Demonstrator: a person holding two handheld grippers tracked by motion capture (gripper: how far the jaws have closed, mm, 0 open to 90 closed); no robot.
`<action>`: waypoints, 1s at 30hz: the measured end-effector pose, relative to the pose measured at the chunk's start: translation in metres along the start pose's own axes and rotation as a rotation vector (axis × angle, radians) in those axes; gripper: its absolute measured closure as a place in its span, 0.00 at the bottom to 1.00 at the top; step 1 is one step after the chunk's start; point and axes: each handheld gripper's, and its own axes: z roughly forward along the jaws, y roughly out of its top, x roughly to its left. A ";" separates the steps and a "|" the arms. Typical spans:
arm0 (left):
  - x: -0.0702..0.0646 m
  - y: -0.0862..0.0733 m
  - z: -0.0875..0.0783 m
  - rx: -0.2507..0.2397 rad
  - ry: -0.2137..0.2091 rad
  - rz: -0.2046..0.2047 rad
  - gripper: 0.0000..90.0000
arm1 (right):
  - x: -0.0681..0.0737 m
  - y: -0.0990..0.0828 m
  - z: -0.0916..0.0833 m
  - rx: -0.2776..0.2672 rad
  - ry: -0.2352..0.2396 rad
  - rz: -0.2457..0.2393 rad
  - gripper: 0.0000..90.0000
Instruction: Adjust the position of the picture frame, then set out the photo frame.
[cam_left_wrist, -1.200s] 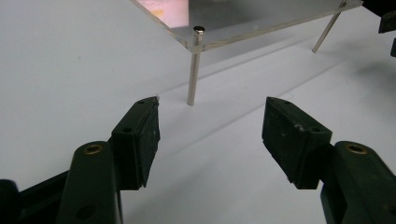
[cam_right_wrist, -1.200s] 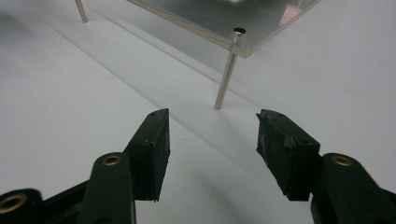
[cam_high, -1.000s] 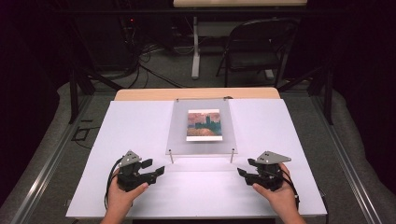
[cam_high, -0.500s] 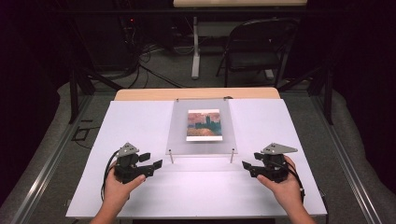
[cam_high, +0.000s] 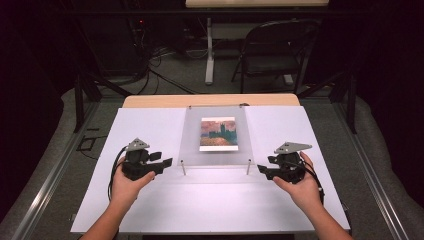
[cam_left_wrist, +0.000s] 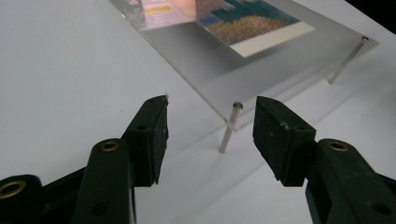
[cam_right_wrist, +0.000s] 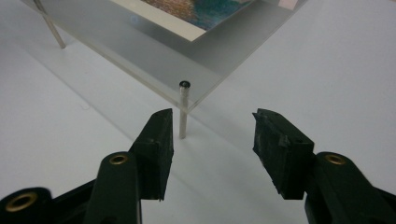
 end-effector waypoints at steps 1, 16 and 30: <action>0.002 0.004 0.001 -0.001 -0.006 -0.010 0.50 | -0.001 0.004 0.001 0.005 -0.004 -0.008 0.54; 0.026 0.049 0.040 0.030 0.017 -0.094 0.46 | -0.038 0.051 0.035 0.008 -0.003 0.085 0.52; 0.040 0.086 0.075 0.061 0.029 -0.142 0.47 | -0.059 0.085 0.065 0.008 -0.005 0.152 0.49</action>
